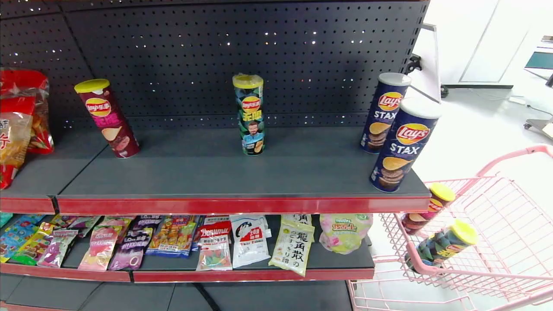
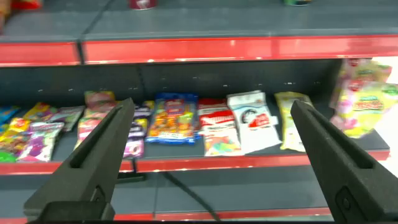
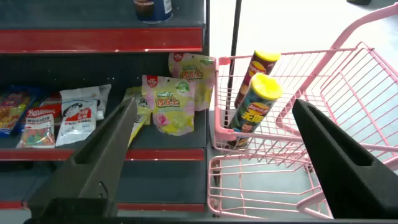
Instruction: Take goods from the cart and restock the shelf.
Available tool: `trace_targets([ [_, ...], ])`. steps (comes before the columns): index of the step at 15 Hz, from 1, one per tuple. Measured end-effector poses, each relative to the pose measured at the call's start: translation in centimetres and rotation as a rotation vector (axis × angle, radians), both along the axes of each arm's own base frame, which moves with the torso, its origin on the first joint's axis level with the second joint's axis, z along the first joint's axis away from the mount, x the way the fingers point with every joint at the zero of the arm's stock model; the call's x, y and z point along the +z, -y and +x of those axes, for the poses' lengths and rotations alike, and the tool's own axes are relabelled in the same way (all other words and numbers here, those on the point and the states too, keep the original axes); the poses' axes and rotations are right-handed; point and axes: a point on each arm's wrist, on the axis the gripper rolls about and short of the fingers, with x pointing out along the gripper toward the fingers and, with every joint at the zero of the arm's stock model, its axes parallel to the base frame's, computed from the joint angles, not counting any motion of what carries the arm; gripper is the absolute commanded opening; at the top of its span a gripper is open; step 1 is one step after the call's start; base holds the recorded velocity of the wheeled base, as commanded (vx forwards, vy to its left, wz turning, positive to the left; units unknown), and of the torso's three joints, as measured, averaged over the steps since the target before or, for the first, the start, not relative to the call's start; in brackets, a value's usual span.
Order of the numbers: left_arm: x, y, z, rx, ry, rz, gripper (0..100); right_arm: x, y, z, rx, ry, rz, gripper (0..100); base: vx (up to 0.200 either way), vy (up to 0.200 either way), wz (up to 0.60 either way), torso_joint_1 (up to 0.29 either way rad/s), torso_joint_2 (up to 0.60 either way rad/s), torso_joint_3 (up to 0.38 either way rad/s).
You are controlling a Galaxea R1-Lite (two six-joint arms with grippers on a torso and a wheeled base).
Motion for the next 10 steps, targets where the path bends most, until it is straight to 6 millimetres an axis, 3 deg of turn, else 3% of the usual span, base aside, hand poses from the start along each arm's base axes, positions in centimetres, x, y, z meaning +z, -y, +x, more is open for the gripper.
trace_targets([
  [7, 0.0, 0.0, 0.0, 0.0, 0.0, 0.0, 100, 0.0, 0.0, 0.0, 0.0, 0.0, 0.001, 100, 0.0, -0.2, 0.0, 0.004, 0.01, 0.004],
  [8, 0.0, 0.0, 0.0, 0.0, 0.0, -0.001, 100, 0.0, 0.0, 0.0, 0.0, 0.0, 0.0, 100, 0.0, 0.0, 0.0, 0.0, 0.0, 0.0],
  [10, 0.0, 0.0, 0.0, 0.001, 0.0, -0.001, 100, -0.01, 0.0, 0.0, 0.0, -0.001, 0.001, 100, 0.0, 0.0, -0.6, 0.005, 0.0, 0.007],
])
